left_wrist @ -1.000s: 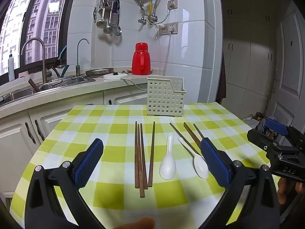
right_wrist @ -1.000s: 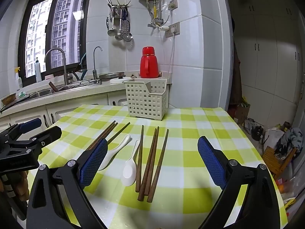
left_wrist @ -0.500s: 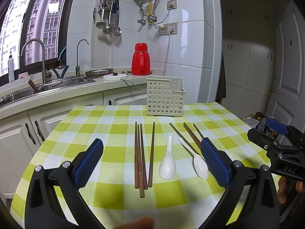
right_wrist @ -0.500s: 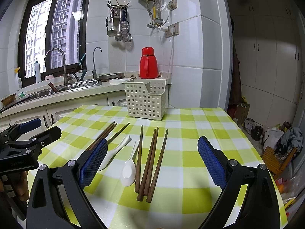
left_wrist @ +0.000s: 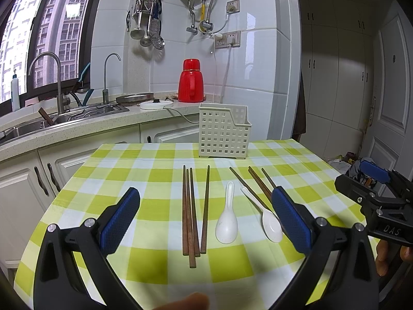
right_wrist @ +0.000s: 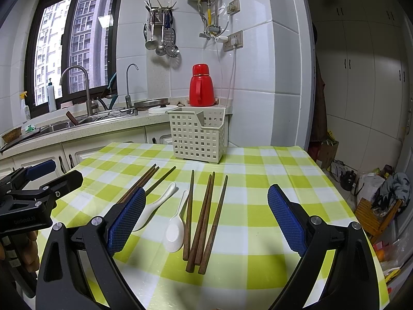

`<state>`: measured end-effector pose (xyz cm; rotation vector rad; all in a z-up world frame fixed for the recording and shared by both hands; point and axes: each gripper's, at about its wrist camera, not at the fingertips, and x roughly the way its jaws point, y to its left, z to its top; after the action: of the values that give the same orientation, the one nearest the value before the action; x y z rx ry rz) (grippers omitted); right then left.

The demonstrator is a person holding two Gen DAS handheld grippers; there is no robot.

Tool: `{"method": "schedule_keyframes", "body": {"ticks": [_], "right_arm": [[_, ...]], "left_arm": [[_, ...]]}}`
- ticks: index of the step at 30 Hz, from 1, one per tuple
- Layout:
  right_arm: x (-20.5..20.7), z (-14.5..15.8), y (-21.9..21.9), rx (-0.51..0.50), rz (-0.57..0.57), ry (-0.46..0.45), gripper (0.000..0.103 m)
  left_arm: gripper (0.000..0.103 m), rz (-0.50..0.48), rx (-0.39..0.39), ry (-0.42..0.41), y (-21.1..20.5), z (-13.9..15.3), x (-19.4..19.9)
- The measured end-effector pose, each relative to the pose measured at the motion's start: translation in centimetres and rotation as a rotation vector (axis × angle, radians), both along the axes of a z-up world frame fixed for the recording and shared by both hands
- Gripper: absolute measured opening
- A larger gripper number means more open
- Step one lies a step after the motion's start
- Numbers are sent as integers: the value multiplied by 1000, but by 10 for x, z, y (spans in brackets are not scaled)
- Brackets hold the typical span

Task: Organize utensils

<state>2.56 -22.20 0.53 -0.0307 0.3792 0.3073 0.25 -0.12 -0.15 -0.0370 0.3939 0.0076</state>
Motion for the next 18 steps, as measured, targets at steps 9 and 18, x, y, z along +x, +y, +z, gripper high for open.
{"method": "schedule_keyframes", "body": {"ticks": [9,18], "right_arm": [[0,0,0,0,-1,-1,89],[0,-1,0,-1,-1,0,89]], "left_arm": [[99,1,-1,-1,0,3,-2],[99,0,-2,-1,-2,3,-2]]}}
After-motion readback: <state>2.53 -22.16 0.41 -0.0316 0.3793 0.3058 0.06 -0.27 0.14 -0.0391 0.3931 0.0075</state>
